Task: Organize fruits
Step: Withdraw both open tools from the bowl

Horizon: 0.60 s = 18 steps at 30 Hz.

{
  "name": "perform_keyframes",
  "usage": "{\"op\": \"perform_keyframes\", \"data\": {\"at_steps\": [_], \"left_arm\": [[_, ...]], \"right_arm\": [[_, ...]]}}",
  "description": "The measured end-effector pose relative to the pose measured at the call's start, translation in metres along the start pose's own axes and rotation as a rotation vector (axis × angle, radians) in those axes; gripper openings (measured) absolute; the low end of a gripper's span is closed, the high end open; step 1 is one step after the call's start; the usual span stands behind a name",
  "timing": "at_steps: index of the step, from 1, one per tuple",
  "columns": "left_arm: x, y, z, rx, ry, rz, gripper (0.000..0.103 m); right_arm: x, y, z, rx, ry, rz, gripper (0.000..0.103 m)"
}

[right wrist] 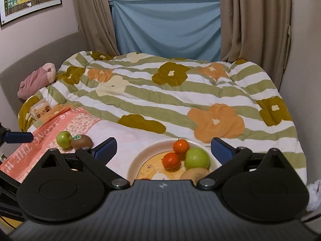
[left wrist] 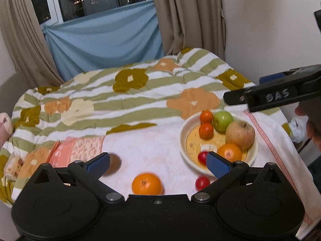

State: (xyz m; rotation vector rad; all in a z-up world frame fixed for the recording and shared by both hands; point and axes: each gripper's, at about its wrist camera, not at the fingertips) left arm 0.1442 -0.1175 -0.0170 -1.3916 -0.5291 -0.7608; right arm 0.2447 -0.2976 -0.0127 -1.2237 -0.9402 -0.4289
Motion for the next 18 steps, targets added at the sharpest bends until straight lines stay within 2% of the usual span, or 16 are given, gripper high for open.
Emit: {"op": "perform_keyframes", "data": {"at_steps": [4,10,18], "left_arm": [[-0.014,-0.010,0.017,-0.043,0.008,0.012,0.103],[-0.028,-0.018,0.039,-0.100,0.071,-0.008,0.103],[-0.044,-0.002,0.068,-0.202,0.156,-0.025,0.103]], "right_arm": [[-0.011,-0.018,0.023,-0.044,-0.003,0.015,0.103],[-0.034,-0.035,0.056,-0.130,0.068,0.027,0.103],[-0.064,-0.026,0.095,-0.239,0.184,0.055,0.103]]}}
Point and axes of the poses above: each gripper's, at about its wrist camera, not at the fingertips, and y roughly the way its jaws point, z to its left, x to its top, and after that the axes turned 2 degrees about -y, right-handed
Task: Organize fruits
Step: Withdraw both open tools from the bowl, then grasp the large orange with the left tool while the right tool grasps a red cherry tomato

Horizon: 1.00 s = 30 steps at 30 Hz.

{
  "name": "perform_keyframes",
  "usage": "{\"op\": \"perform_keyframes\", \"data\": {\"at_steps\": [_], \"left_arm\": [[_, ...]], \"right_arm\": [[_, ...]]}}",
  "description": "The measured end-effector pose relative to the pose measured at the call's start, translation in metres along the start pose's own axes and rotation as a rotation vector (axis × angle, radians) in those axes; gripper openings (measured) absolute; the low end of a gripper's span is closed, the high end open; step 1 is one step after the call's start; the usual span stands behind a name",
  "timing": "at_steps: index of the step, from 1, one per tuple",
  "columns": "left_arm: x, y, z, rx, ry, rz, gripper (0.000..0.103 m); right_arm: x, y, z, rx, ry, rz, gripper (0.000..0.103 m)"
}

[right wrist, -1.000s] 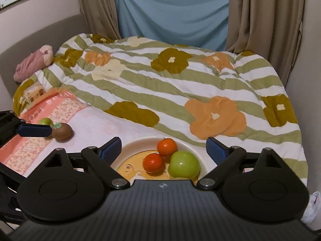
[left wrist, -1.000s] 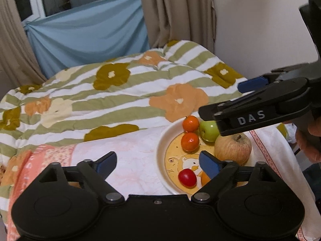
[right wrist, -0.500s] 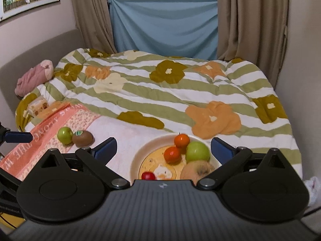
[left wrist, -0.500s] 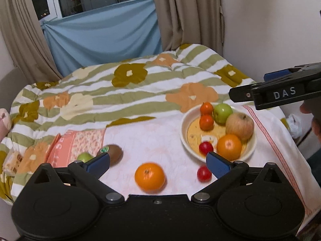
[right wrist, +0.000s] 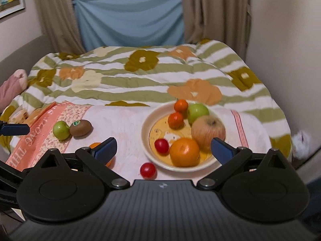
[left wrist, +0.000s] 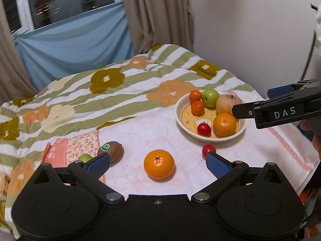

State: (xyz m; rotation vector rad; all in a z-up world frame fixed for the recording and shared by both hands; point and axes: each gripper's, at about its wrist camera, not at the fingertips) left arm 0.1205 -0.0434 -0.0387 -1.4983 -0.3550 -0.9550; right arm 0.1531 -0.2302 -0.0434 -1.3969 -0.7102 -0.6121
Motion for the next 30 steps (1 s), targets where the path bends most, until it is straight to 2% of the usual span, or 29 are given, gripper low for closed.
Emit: {"op": "perform_keyframes", "data": {"at_steps": [8,14,19,24,29,30], "left_arm": [[-0.015,0.040,0.025,-0.121,0.061,0.018,0.100],[-0.024,0.073,0.032,-0.166,0.110,0.035,0.094],[-0.029,0.102,0.035,-0.200,0.151,0.048,0.093],[-0.033,0.126,0.032,-0.245,0.173,0.070,0.084],[-0.037,0.141,0.029,-0.248,0.178,0.099,0.069],[-0.038,0.143,0.029,-0.247,0.176,0.103,0.069]], "right_arm": [[-0.031,0.026,0.026,-0.111,0.067,0.035,0.103],[-0.049,0.051,0.038,-0.165,0.112,0.057,0.103],[-0.061,0.070,0.041,-0.182,0.142,0.069,0.103],[-0.068,0.088,0.047,-0.193,0.125,0.090,0.098],[-0.071,0.099,0.049,-0.195,0.130,0.102,0.095],[-0.072,0.101,0.049,-0.195,0.130,0.104,0.094]]}}
Point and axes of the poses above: each gripper's, at about its wrist camera, not at the fingertips, and y roughly the way its jaws point, z to its left, x to its top, and after that the axes turned 2 degrees about -y, right-handed
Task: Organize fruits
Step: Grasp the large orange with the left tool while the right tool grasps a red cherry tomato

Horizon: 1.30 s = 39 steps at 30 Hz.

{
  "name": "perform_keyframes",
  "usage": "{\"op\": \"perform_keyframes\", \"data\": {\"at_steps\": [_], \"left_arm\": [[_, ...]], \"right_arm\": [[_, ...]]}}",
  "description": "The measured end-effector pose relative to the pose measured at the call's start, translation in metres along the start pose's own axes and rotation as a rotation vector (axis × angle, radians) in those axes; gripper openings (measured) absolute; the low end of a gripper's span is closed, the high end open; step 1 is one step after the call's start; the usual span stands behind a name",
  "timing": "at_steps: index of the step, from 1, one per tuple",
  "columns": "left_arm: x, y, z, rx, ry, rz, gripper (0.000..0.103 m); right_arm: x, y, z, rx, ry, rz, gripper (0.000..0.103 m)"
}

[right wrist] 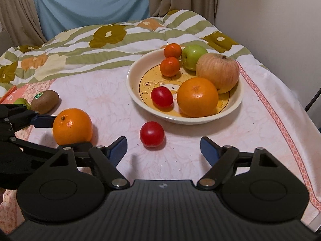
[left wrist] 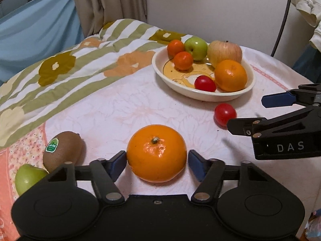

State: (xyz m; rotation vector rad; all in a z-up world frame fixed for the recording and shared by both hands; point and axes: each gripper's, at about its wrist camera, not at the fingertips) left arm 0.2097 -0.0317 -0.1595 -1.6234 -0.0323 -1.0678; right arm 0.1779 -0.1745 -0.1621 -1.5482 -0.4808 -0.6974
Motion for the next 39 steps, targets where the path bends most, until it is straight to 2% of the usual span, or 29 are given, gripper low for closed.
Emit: {"op": "perform_keyframes", "data": {"at_steps": [3,7,14,17,20,23,24,39], "left_arm": [[0.001,0.002,0.003,-0.011,-0.010,0.000,0.069],[0.002,0.002,0.001,-0.011,0.000,-0.009,0.068],[0.002,0.003,0.001,-0.014,0.008,-0.008,0.068],[0.002,0.003,0.001,-0.016,0.004,-0.007,0.068],[0.002,0.003,0.001,-0.016,0.001,-0.007,0.068],[0.001,0.003,0.002,-0.016,-0.002,-0.006,0.067],[0.002,0.003,0.002,-0.015,-0.003,-0.006,0.067],[0.003,-0.012,-0.002,0.015,-0.010,-0.030,0.067]], "right_arm": [[0.000,0.004,0.001,0.009,0.003,-0.001,0.092],[0.001,0.013,0.004,0.022,0.002,0.016,0.075],[0.003,0.023,0.009,0.023,-0.003,0.016,0.070],[0.003,0.027,0.010,0.022,-0.005,0.021,0.065],[0.005,0.031,0.011,0.023,-0.009,0.026,0.053],[0.006,0.034,0.011,0.022,-0.012,0.028,0.052],[0.006,0.034,0.011,0.025,-0.014,0.030,0.046],[0.005,0.023,0.011,0.058,-0.063,0.020,0.046]]}}
Point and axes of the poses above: each gripper's, at about its wrist camera, not at the fingertips, and y roughly the way its jaws point, z to its left, x to its top, and after that the axes turned 2 degrees about -y, right-handed
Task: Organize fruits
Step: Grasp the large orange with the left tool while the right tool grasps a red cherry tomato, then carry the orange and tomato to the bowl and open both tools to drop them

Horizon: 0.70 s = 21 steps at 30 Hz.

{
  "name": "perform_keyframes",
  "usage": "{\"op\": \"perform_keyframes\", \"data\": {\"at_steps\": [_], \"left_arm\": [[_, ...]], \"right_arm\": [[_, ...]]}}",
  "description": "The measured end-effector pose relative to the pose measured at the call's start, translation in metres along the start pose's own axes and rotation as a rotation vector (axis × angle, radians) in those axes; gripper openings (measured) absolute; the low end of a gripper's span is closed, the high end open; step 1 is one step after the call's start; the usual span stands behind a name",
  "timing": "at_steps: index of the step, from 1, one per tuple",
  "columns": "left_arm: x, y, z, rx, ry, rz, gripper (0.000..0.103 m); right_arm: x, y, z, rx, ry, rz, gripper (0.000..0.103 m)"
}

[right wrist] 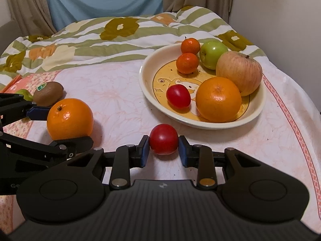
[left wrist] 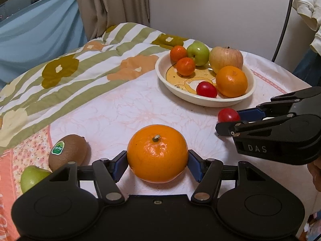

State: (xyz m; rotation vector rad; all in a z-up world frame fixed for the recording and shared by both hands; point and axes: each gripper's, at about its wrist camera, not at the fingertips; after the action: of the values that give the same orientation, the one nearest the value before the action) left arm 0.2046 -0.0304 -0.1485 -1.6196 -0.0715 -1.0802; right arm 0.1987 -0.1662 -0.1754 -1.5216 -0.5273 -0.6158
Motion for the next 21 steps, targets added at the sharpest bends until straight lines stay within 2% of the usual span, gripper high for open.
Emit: {"op": "perform_keyframes", "data": {"at_steps": [8,15,21], "left_arm": [[0.011,-0.025,-0.011,0.023,-0.024,-0.018,0.067],[0.030,-0.056,-0.026,0.059,-0.115,-0.044,0.067],[0.050,-0.075,-0.044,0.089,-0.154,-0.073,0.067]], "right_arm": [[0.007,-0.033,-0.006,0.021,-0.017,-0.017,0.046],[0.028,-0.075,-0.028,0.040,-0.043,-0.062,0.046],[0.047,-0.101,-0.054,0.056,-0.059,-0.104,0.046]]}}
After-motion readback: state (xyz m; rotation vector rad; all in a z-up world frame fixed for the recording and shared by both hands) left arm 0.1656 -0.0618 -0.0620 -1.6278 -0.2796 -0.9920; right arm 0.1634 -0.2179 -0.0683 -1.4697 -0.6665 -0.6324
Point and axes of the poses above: each gripper's, at about its wrist camera, not at the fingertips, and y roughly the way its jaws point, z to its left, x to its top, and after that the axes turned 2 degrees about -y, right-handed
